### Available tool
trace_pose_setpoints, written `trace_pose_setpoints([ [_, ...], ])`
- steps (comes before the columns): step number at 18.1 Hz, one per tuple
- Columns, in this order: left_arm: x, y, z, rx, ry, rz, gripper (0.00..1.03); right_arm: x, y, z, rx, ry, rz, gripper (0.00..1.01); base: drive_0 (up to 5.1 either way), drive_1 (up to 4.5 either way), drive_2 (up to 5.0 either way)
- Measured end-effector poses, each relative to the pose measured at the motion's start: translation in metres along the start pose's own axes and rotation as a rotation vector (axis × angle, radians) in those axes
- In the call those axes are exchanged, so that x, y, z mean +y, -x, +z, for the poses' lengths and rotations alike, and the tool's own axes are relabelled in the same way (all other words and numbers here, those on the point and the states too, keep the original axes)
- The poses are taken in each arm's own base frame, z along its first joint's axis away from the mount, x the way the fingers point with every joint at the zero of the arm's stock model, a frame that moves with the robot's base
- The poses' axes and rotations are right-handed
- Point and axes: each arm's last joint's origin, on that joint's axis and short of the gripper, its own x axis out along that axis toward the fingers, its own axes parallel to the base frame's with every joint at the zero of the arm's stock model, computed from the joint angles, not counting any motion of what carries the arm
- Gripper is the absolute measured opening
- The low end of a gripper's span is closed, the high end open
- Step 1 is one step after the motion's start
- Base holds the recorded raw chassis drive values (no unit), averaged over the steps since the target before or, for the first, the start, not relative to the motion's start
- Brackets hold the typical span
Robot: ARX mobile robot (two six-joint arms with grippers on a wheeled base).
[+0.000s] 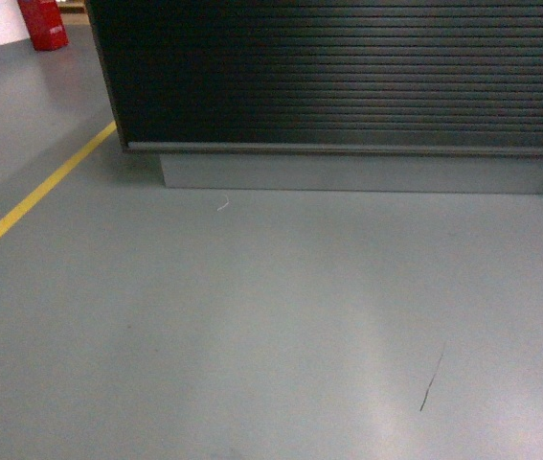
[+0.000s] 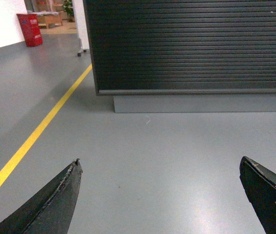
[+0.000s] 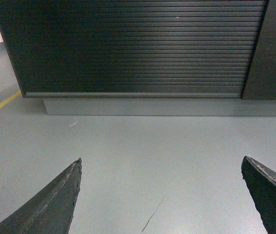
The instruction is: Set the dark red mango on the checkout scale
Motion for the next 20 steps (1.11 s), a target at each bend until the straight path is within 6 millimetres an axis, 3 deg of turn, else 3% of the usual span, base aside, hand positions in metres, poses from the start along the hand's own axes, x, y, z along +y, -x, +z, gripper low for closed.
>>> trace_pose_setpoints([
  [20,0.0000,0.0000,-0.0004,0.004,0.000,0.000,0.98,0.0000,0.0000,0.0001,-0.001,0.000,0.000,0.98,0.0,3.55,-3.5],
])
